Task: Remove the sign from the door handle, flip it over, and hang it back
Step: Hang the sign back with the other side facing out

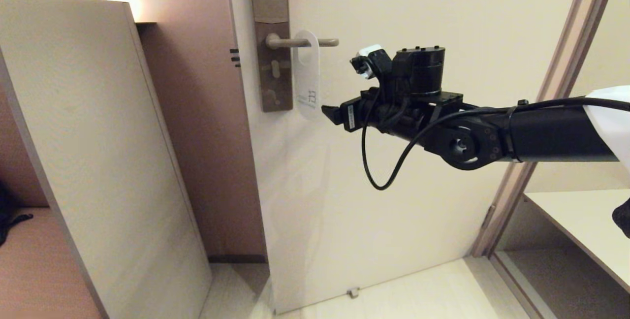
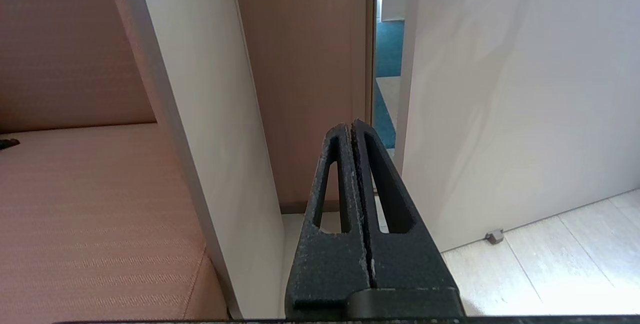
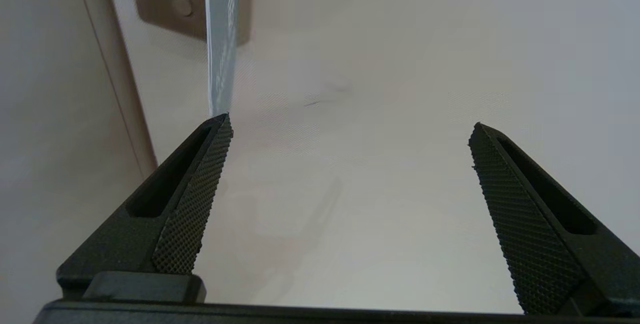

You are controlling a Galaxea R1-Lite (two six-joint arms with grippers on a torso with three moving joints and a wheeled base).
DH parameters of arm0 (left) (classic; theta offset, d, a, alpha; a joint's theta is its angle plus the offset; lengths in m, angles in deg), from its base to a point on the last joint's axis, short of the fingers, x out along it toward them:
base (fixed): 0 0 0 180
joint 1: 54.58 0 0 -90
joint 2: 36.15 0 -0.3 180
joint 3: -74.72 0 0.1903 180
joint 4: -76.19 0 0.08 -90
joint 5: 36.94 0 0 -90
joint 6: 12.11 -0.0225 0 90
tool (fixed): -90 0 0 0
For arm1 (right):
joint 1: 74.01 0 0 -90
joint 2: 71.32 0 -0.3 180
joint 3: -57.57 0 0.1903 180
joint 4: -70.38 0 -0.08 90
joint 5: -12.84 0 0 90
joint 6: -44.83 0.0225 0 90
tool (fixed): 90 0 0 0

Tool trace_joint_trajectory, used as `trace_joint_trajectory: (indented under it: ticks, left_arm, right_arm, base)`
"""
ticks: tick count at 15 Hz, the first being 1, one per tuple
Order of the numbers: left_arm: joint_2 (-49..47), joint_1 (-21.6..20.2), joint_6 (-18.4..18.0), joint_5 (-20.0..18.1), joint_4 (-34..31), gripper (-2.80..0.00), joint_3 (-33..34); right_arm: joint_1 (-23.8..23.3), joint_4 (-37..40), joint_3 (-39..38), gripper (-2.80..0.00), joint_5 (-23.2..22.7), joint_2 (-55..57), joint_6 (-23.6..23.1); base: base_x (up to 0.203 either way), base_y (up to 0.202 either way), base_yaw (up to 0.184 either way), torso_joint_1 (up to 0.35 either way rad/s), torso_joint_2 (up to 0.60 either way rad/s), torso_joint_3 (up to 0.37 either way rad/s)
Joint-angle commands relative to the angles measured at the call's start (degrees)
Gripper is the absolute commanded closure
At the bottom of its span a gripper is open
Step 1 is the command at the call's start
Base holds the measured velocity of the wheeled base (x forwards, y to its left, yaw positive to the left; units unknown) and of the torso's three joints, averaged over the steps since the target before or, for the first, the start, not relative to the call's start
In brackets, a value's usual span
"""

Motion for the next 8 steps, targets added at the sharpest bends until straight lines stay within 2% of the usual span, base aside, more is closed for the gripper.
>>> trace_joint_trajectory:
  ticks: [1, 4, 5, 8]
  left_arm:
    - [0.0, 0.0, 0.0, 0.0, 0.0, 0.0, 0.0]
    - [0.0, 0.0, 0.0, 0.0, 0.0, 0.0, 0.0]
    - [0.0, -0.1, 0.0, 0.0, 0.0, 0.0, 0.1]
    - [0.0, -0.1, 0.0, 0.0, 0.0, 0.0, 0.0]
  right_arm:
    - [-0.4, -0.2, -0.1, -2.8, 0.0, -0.3, 0.0]
    - [-0.6, -0.1, 0.0, -2.8, -0.1, -0.3, 0.0]
    - [-0.7, -0.1, 0.0, 0.0, -0.1, -0.3, 0.0]
    - [-0.7, -0.1, -0.1, 0.0, 0.0, -0.2, 0.0]
  base:
    - [0.0, 0.0, 0.0, 0.0, 0.0, 0.0]
    - [0.0, 0.0, 0.0, 0.0, 0.0, 0.0]
    - [0.0, 0.0, 0.0, 0.0, 0.0, 0.0]
    - [0.0, 0.0, 0.0, 0.0, 0.0, 0.0]
